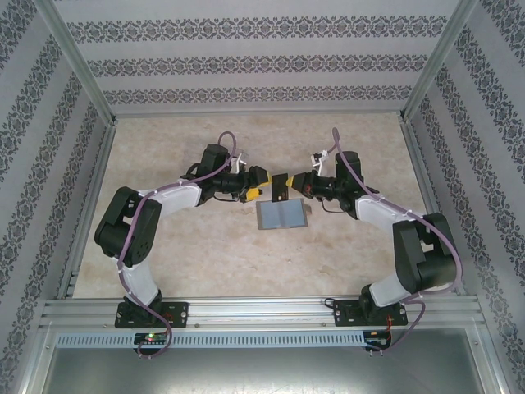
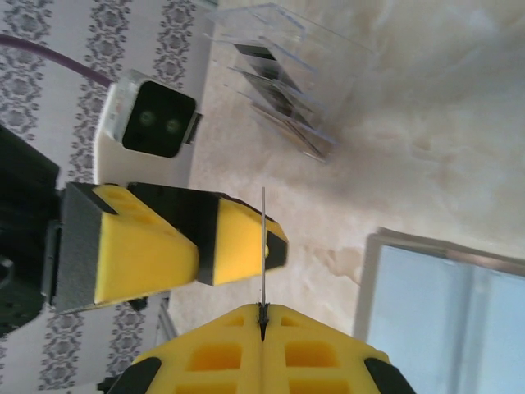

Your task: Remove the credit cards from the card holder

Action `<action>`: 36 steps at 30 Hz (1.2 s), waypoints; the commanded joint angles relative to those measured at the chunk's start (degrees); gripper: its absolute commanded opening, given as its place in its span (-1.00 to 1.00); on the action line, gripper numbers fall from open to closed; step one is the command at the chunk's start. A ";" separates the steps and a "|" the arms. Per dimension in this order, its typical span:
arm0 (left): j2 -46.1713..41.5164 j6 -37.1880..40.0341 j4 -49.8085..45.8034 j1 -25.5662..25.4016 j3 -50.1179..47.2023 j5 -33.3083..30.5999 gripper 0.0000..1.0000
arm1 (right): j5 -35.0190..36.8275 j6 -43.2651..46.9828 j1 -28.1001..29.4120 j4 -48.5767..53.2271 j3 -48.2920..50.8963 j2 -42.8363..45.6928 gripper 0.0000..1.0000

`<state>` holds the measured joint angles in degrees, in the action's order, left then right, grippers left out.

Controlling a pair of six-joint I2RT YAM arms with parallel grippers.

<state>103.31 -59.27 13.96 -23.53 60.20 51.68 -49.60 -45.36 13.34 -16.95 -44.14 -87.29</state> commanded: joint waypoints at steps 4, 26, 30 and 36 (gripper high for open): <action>-0.77 -6.72 14.11 1.46 -0.41 5.91 0.24 | -5.10 -5.69 1.94 -7.99 -3.72 -2.46 -1.00; -8.57 -13.24 19.72 1.94 -2.97 -2.84 -1.00 | -1.28 -17.33 7.34 -17.84 -2.87 -4.27 -0.33; -10.11 -13.11 18.38 2.25 -3.58 -4.88 -1.00 | 0.61 -22.13 8.53 -23.80 -1.59 -4.35 -0.43; -12.46 -12.71 16.76 3.20 -5.16 -7.03 -1.00 | 1.87 -24.07 8.98 -25.59 -0.86 -4.22 -0.55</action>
<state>93.56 -71.44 29.23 -21.61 55.57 46.63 -48.84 -67.53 21.65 -39.68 -46.15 -91.44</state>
